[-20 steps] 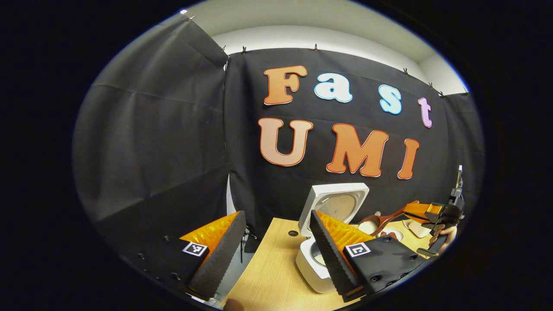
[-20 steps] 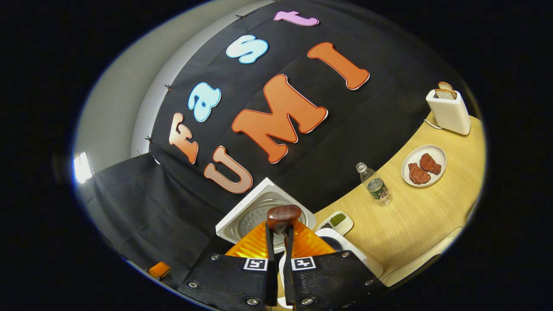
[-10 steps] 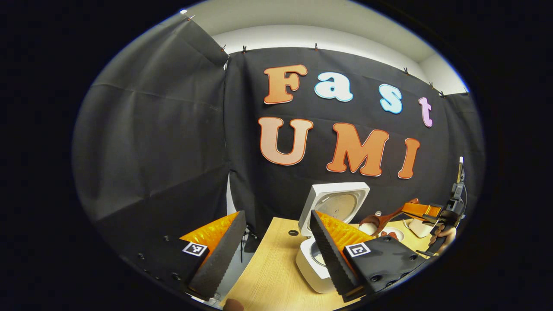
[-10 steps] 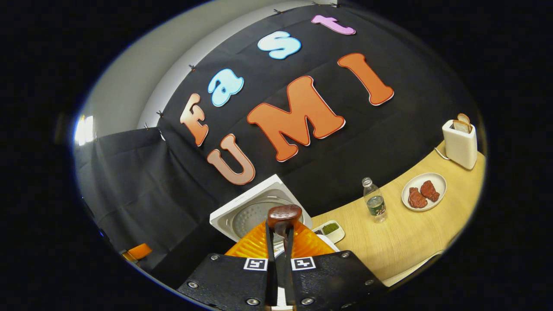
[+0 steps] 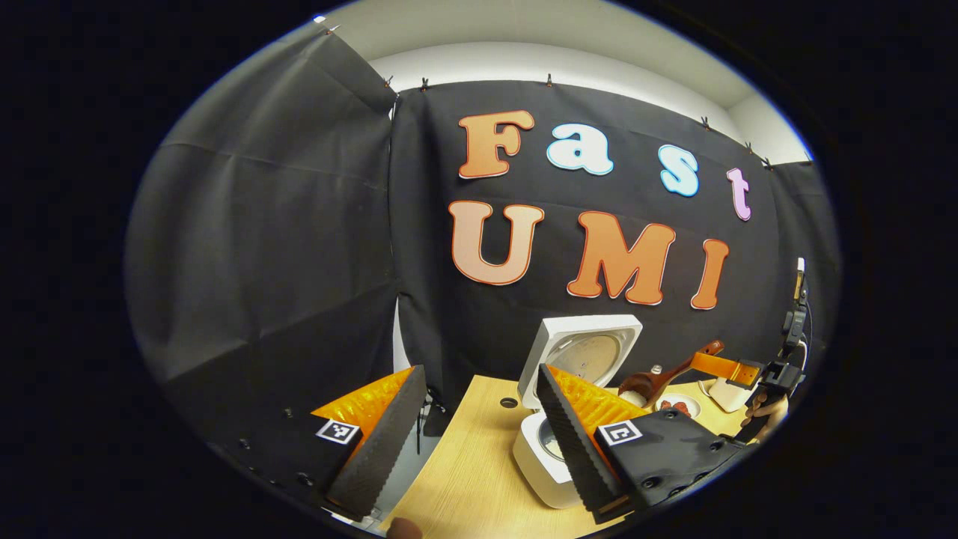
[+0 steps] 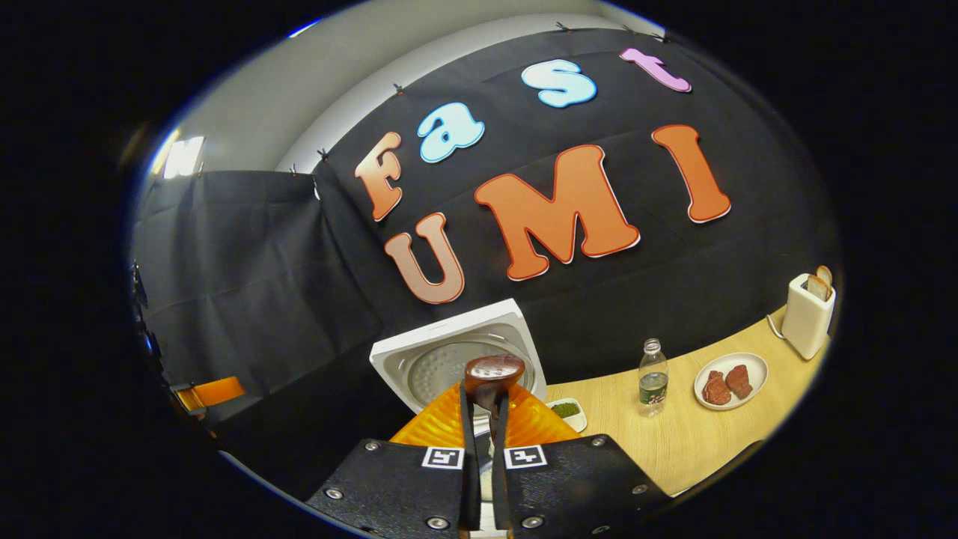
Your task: Close the left gripper, press the button to open the rice cooker; take a wooden spoon from the chopstick holder with the right hand, scoop a spoonful of rice and pour it into the rice cooker, then put the wooden spoon back into the chopstick holder.
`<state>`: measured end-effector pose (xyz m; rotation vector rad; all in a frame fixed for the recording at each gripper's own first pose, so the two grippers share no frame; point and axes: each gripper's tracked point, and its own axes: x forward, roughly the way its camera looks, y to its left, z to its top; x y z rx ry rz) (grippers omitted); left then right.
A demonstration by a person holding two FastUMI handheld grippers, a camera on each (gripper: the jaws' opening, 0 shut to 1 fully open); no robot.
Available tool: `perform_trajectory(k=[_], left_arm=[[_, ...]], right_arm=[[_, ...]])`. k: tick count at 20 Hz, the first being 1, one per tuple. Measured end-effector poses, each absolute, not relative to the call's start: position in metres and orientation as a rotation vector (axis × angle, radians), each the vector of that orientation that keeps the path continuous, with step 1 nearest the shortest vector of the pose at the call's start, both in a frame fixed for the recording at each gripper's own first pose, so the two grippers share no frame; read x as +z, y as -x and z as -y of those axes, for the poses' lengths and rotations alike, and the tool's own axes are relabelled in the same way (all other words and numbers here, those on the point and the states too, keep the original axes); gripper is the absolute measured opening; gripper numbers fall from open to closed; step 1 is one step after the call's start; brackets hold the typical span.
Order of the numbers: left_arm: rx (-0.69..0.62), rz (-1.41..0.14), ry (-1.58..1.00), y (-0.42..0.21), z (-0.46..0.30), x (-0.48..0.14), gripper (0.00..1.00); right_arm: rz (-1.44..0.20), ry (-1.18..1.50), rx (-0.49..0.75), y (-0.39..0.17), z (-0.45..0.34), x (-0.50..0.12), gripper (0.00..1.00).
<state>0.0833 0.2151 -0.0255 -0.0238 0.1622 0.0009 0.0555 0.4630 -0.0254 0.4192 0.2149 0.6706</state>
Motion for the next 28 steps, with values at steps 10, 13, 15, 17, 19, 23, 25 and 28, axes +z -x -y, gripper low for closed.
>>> perform_trajectory(k=[10,13,15,17,19,23,25,28], left_arm=[[0.010,-0.170,0.030,-0.087,-0.220,-0.030,1.00],[0.020,-0.171,0.024,-0.085,-0.223,-0.031,1.00],[0.029,-0.169,0.013,-0.085,-0.224,-0.030,1.00],[0.032,-0.172,0.003,-0.083,-0.222,-0.032,1.00],[0.026,-0.178,0.009,-0.082,-0.219,-0.033,1.00],[0.023,-0.173,0.025,-0.079,-0.212,-0.031,1.00],[0.022,-0.164,0.035,-0.078,-0.205,-0.028,1.00],[0.015,-0.151,0.059,-0.078,-0.190,-0.024,1.00]], right_arm=[[-0.149,-0.172,0.748,-0.045,-0.481,-0.029,0.06],[-0.148,-0.122,0.761,-0.043,-0.483,-0.035,0.06],[-0.146,-0.056,0.764,-0.042,-0.484,-0.040,0.06],[-0.140,0.010,0.765,-0.037,-0.482,-0.046,0.05],[-0.128,0.024,0.776,-0.030,-0.478,-0.045,0.06],[-0.130,-0.011,0.773,-0.030,-0.466,-0.039,0.06],[-0.148,-0.067,0.761,-0.030,-0.452,-0.036,0.06],[-0.172,-0.142,0.738,-0.028,-0.421,-0.030,0.06]])
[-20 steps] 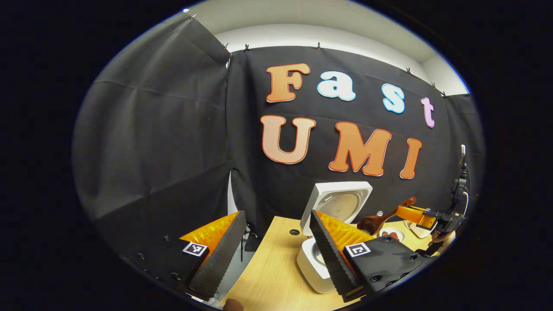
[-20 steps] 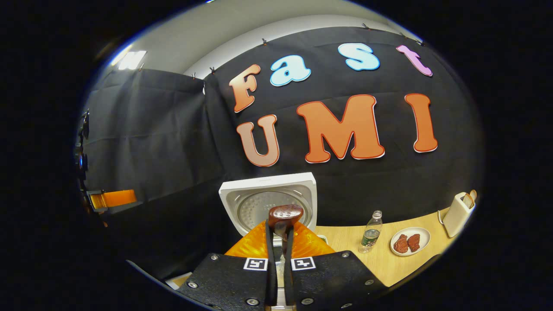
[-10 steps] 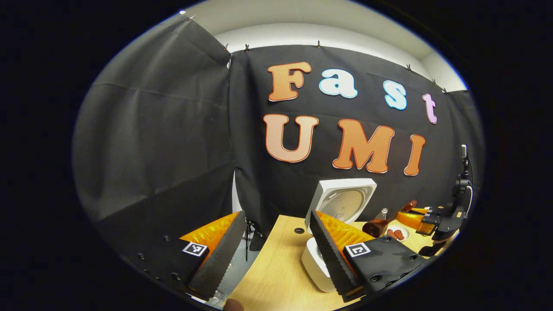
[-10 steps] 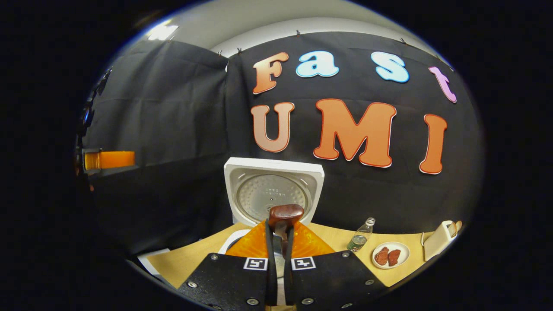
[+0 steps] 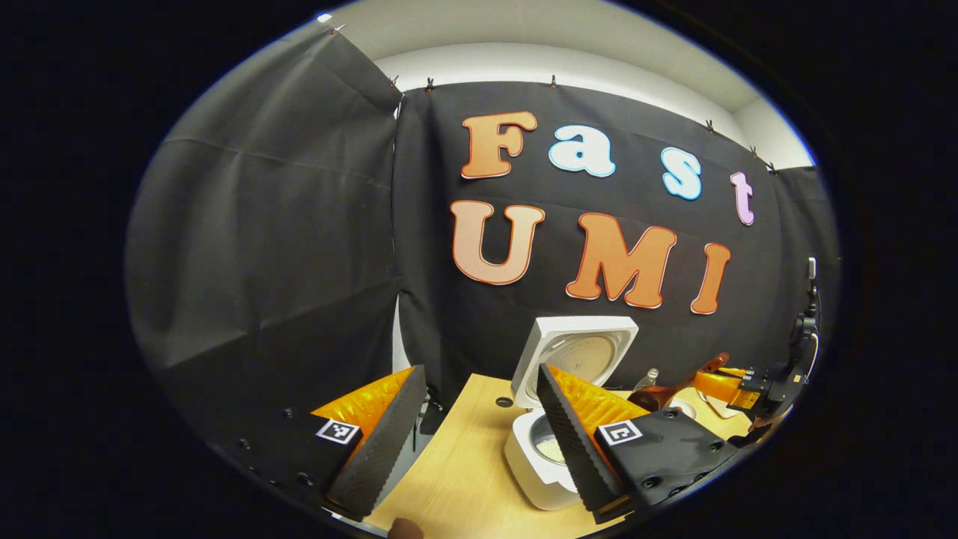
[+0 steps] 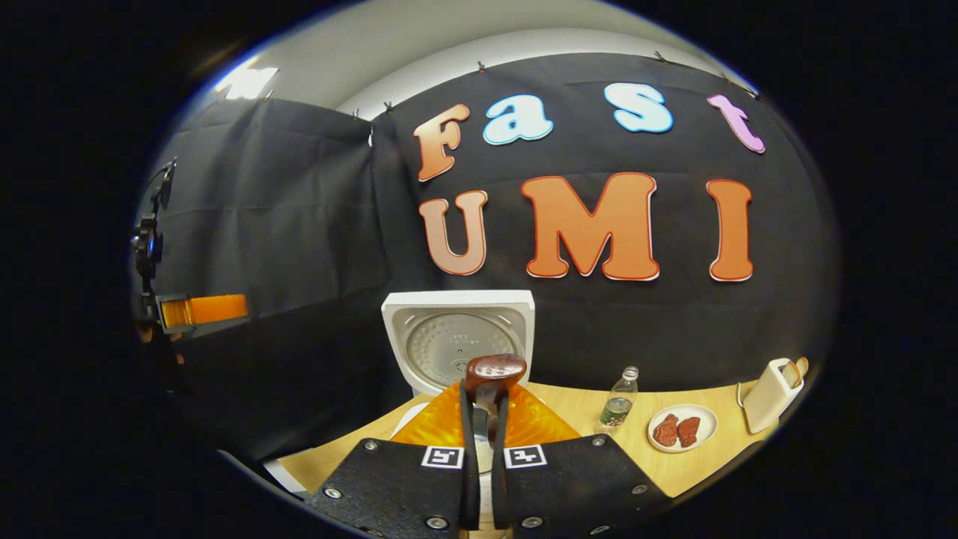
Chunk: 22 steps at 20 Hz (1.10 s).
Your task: Close the left gripper, press the button to open the rice cooker; take a wooden spoon from the chopstick holder with the right hand, scoop a spoonful of rice and pour it into the rice cooker, then put the wooden spoon back into the chopstick holder.
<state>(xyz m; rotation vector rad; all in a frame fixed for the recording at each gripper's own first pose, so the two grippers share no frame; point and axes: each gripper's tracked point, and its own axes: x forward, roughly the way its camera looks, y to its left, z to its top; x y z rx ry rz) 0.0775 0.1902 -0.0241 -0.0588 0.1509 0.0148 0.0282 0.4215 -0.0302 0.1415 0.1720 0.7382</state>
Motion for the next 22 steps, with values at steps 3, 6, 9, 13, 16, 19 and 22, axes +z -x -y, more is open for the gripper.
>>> perform_trajectory(k=[3,6,9,13,16,19,22], left_arm=[[-0.008,-0.142,0.060,-0.076,-0.170,-0.020,1.00],[-0.029,-0.131,0.066,-0.079,-0.147,-0.017,1.00],[-0.065,-0.137,0.086,-0.081,-0.115,-0.020,1.00],[-0.074,-0.116,0.030,-0.082,-0.083,-0.021,1.00],[-0.105,-0.131,0.043,-0.081,-0.055,-0.027,1.00],[-0.112,-0.148,0.063,-0.082,-0.038,-0.032,1.00],[-0.088,-0.143,0.048,-0.078,-0.031,-0.031,1.00]], right_arm=[[-0.169,-0.174,0.693,-0.025,-0.375,-0.024,0.06],[-0.177,-0.194,0.628,-0.025,-0.324,-0.026,0.06],[-0.199,-0.195,0.539,-0.022,-0.265,-0.039,0.05],[-0.253,-0.194,0.426,-0.013,-0.187,-0.070,0.06],[-0.302,-0.207,0.354,-0.008,-0.142,-0.100,0.05],[-0.360,-0.226,0.314,-0.001,-0.115,-0.132,0.06],[-0.428,-0.248,0.301,-0.002,-0.102,-0.167,0.06]])
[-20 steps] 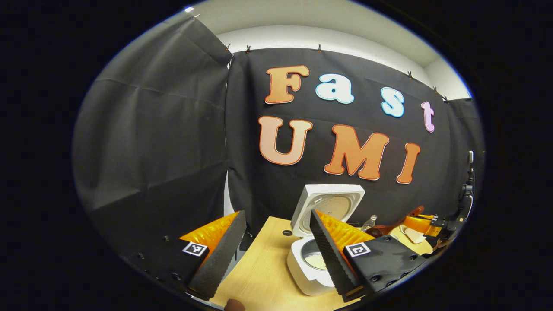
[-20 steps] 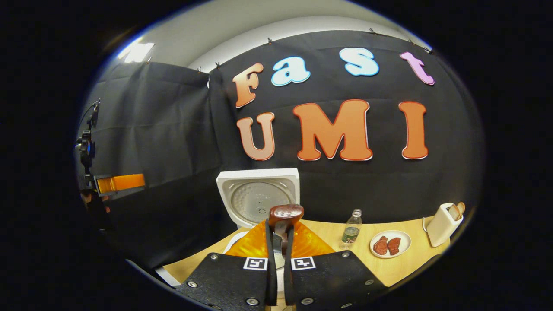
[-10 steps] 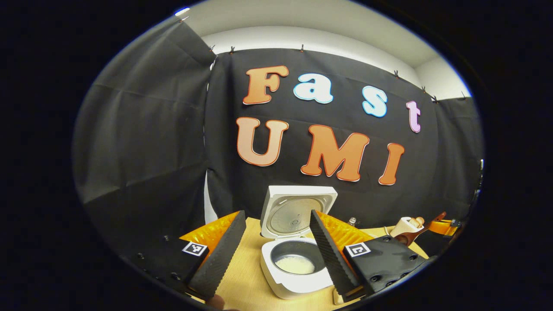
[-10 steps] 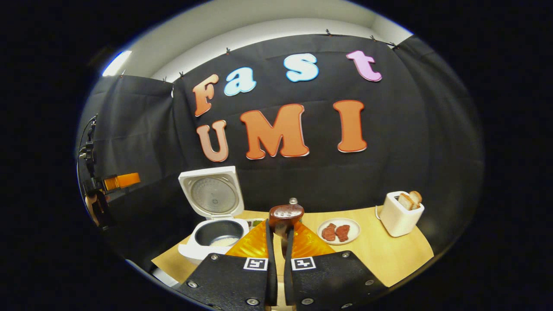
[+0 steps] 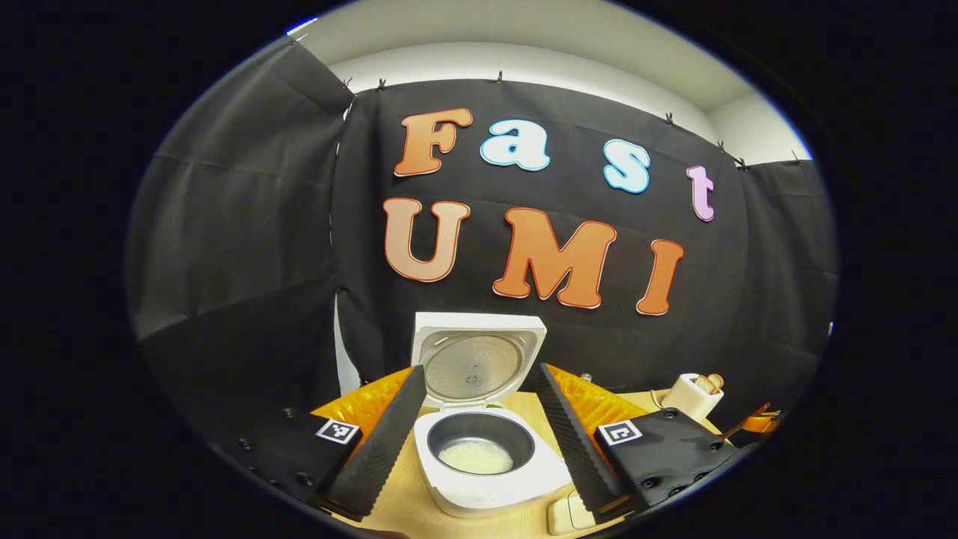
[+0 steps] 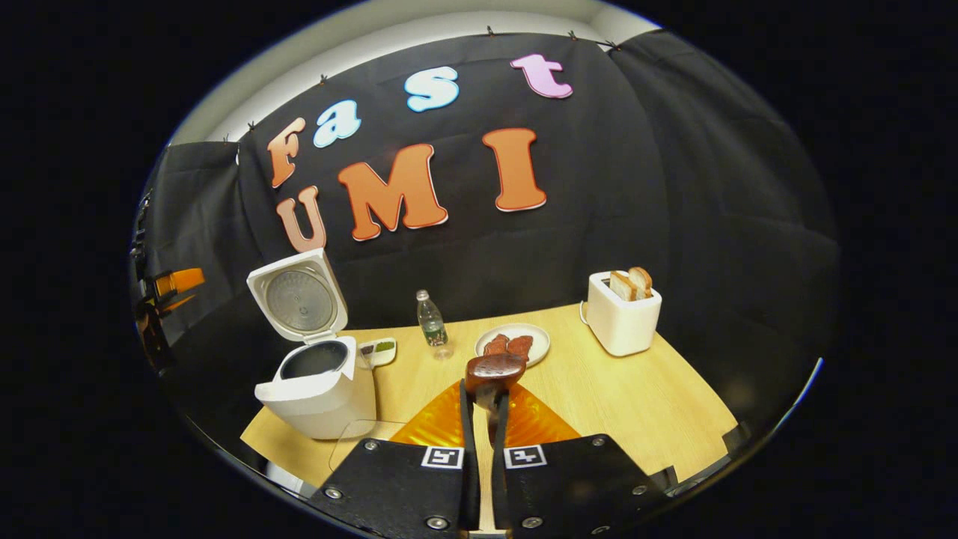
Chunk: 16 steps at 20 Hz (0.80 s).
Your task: Close the left gripper, press the button to open the rice cooker; take a wooden spoon from the chopstick holder with the right hand, scoop a spoonful of rice and pour it into the rice cooker, then put the wooden spoon back into the chopstick holder.
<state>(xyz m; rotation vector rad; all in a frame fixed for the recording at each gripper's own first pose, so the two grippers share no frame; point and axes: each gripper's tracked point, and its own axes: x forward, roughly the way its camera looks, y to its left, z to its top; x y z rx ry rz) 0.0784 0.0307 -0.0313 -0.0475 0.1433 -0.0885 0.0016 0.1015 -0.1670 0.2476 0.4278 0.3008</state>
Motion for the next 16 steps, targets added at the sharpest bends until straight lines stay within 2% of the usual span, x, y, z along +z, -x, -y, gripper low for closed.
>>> perform_trajectory(k=[11,16], left_arm=[[-0.024,-0.155,0.003,-0.060,-0.022,-0.032,1.00],[-0.009,-0.149,-0.017,-0.056,-0.021,-0.028,1.00]], right_arm=[[-0.616,-0.340,0.338,-0.006,-0.103,-0.271,0.06],[-0.629,-0.445,0.313,-0.010,-0.089,-0.279,0.07]])
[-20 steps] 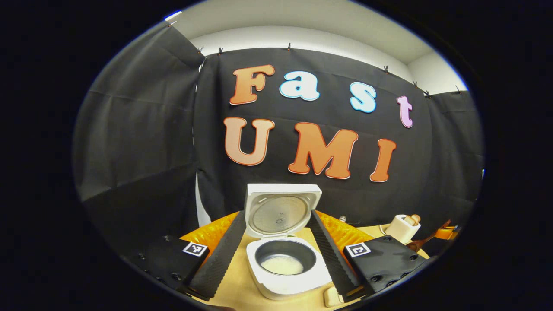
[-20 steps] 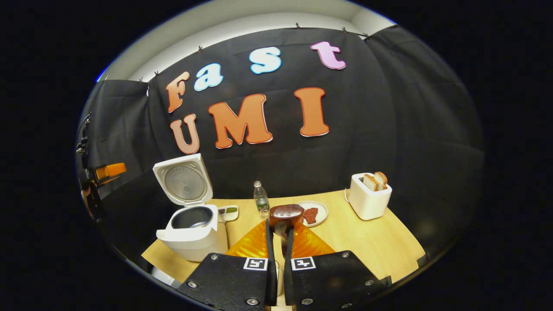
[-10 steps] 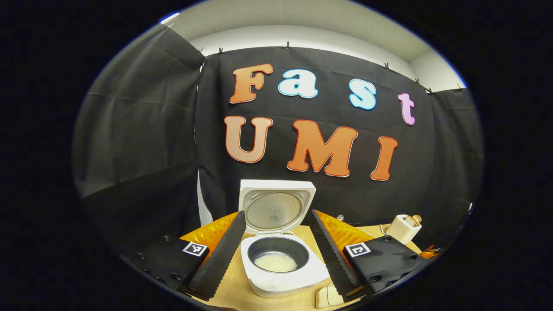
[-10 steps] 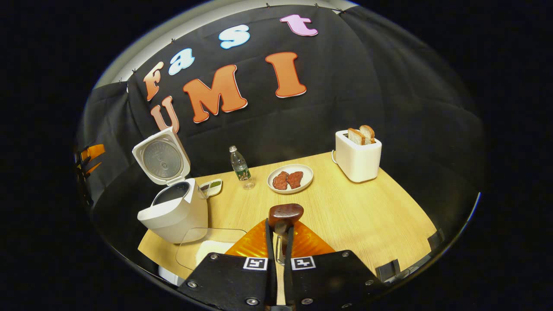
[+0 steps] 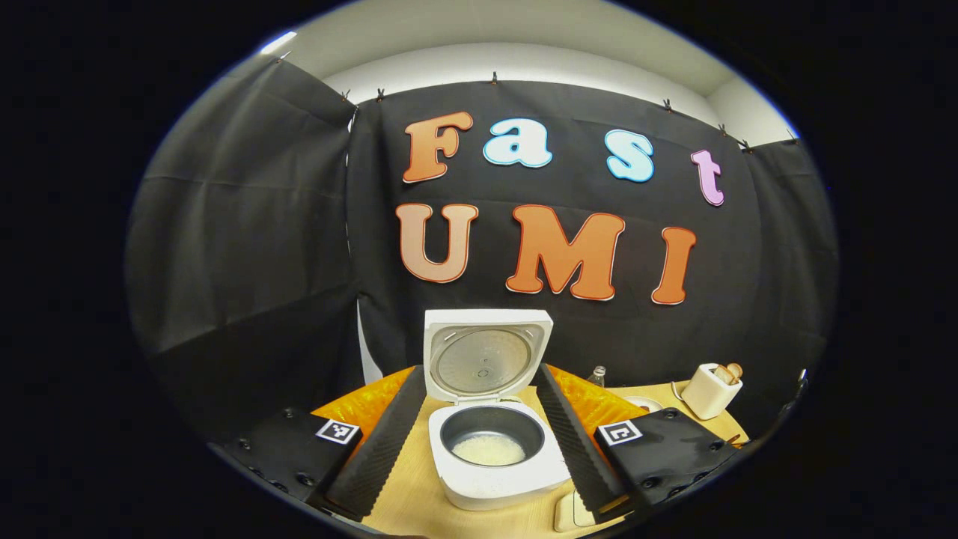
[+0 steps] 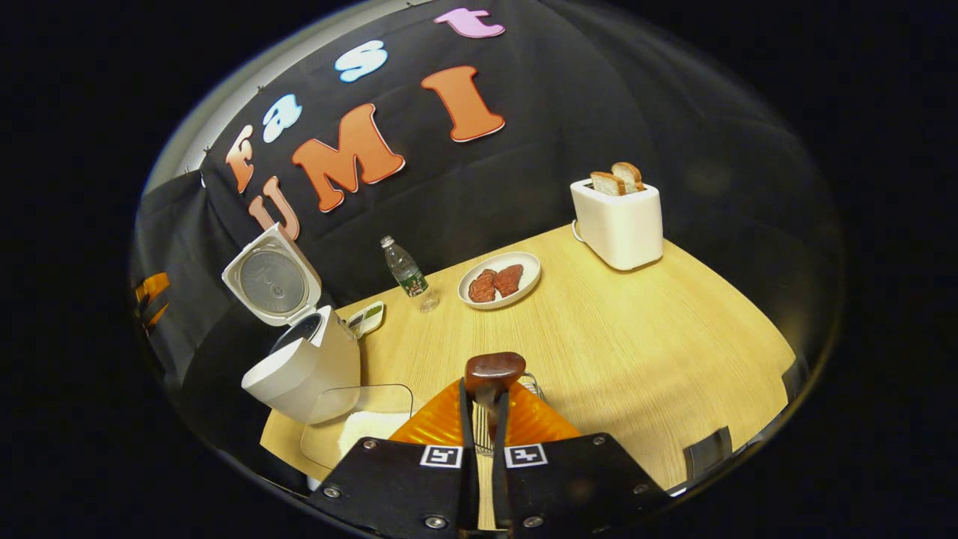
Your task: Close the left gripper, press the button to open the rice cooker; take a wooden spoon from the chopstick holder with the right hand, scoop a spoonful of rice and pour it into the rice cooker, then put the wooden spoon back into the chopstick holder.
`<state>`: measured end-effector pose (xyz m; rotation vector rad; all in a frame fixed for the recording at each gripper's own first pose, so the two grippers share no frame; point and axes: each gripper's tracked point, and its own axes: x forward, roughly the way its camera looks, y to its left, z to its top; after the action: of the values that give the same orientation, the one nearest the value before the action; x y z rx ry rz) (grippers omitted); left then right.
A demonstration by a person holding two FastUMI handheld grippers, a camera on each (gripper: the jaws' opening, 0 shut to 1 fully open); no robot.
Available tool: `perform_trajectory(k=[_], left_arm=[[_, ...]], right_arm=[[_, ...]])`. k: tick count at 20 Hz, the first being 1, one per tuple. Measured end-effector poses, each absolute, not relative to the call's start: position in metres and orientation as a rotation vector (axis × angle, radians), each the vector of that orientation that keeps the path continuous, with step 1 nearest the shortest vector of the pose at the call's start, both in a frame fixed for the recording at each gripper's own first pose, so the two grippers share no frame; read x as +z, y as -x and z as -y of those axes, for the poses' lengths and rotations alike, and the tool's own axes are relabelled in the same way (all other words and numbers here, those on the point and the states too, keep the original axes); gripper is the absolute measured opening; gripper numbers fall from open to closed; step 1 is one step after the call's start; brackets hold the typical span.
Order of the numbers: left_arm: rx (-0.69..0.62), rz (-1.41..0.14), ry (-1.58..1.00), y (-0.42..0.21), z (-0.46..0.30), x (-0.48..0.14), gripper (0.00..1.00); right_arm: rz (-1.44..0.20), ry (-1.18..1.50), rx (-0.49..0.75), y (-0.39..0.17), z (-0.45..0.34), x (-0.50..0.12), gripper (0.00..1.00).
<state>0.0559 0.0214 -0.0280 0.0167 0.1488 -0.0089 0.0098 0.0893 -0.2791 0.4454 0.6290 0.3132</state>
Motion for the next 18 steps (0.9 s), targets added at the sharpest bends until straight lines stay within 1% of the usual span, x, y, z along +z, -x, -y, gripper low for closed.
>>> perform_trajectory(k=[1,2,5,6,7,8,9,10,11,13,14,15,18], left_arm=[[-0.007,-0.150,-0.017,-0.056,-0.021,-0.027,1.00],[-0.006,-0.151,-0.015,-0.055,-0.020,-0.028,1.00],[-0.011,-0.148,-0.008,-0.056,-0.016,-0.023,1.00],[-0.009,-0.143,-0.004,-0.059,-0.016,-0.021,1.00],[-0.007,-0.142,0.002,-0.062,-0.015,-0.019,1.00],[-0.005,-0.145,0.009,-0.064,-0.016,-0.019,1.00],[-0.007,-0.150,0.018,-0.070,-0.015,-0.017,1.00],[-0.009,-0.148,0.028,-0.075,-0.014,-0.014,1.00],[-0.014,-0.143,0.035,-0.081,-0.012,-0.009,1.00],[-0.016,-0.133,0.038,-0.103,-0.013,0.005,1.00],[-0.015,-0.127,0.039,-0.116,-0.014,0.014,1.00],[-0.023,-0.120,0.048,-0.129,-0.012,0.024,1.00],[-0.040,-0.104,0.097,-0.171,-0.009,0.052,1.00]], right_arm=[[-0.631,-0.447,0.297,-0.011,-0.085,-0.283,0.09],[-0.635,-0.448,0.279,-0.013,-0.081,-0.285,0.16],[-0.650,-0.401,0.190,-0.015,-0.059,-0.297,0.24],[-0.654,-0.384,0.170,-0.011,-0.052,-0.298,0.32],[-0.656,-0.376,0.161,-0.008,-0.048,-0.296,0.36],[-0.652,-0.366,0.148,-0.006,-0.044,-0.295,0.32],[-0.644,-0.351,0.130,-0.002,-0.039,-0.292,0.58],[-0.648,-0.334,0.123,0.001,-0.036,-0.290,0.63],[-0.649,-0.318,0.116,0.003,-0.033,-0.289,0.75],[-0.634,-0.294,0.104,0.007,-0.026,-0.277,0.83],[-0.618,-0.286,0.096,0.007,-0.023,-0.270,0.90],[-0.599,-0.280,0.092,0.006,-0.020,-0.261,0.94],[-0.571,-0.278,0.070,0.008,-0.013,-0.248,0.95]])
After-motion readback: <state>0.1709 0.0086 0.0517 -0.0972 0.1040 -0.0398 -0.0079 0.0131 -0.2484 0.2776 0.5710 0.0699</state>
